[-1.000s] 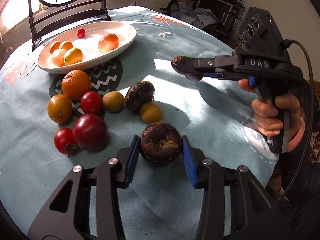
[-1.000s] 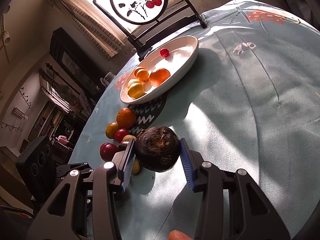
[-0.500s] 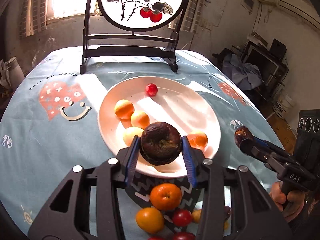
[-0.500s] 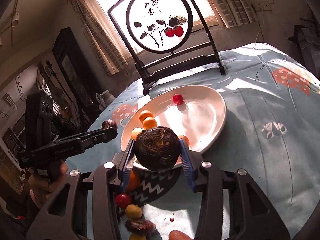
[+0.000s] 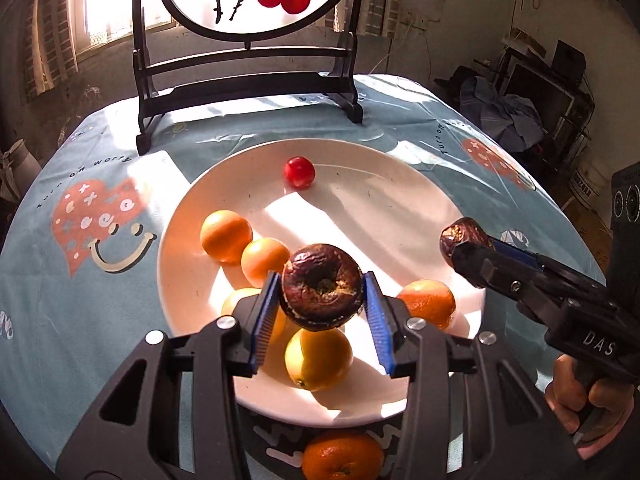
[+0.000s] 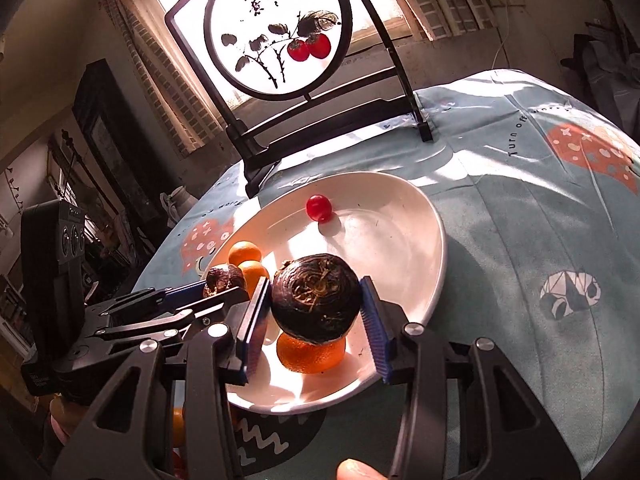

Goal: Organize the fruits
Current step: 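Carry both dark brown fruits into the white plate and open both tools, then grasp an elongated dark red date with the right tool while the left grasps a red tomato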

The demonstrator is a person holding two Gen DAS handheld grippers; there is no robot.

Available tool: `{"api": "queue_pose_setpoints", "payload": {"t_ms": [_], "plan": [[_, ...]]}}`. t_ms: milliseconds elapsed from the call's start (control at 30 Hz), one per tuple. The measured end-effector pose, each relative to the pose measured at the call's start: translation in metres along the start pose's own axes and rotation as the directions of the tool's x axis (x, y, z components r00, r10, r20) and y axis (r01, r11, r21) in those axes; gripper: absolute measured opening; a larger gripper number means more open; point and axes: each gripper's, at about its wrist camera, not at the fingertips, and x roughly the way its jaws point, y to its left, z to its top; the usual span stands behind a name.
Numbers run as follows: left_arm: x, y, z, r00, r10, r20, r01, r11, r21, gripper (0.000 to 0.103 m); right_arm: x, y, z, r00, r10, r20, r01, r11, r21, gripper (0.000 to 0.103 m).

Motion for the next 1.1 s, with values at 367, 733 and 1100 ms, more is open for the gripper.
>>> {"api": "queue_pose_setpoints", "payload": {"t_ms": [367, 733, 1100], "plan": [[-0.084, 0.013, -0.043, 0.959, 0.200, 0.201, -0.206, 0.978, 0.012, 0.101, -0.039, 0.028, -0.033, 0.983, 0.142, -0.116, -0.154, 0.983, -0.096, 0.065], [-0.096, 0.060, -0.075, 0.971, 0.204, 0.125, -0.179, 0.967, -0.182, 0.101, -0.044, 0.038, -0.077, 0.932, 0.130, -0.338, -0.178, 0.977, -0.115, 0.065], [-0.098, 0.042, -0.079, 0.947, 0.285, 0.146, -0.276, 0.958, -0.079, 0.101, -0.039, 0.041, -0.096, 0.898, 0.107, -0.427, -0.184, 0.972, -0.144, 0.065]]}}
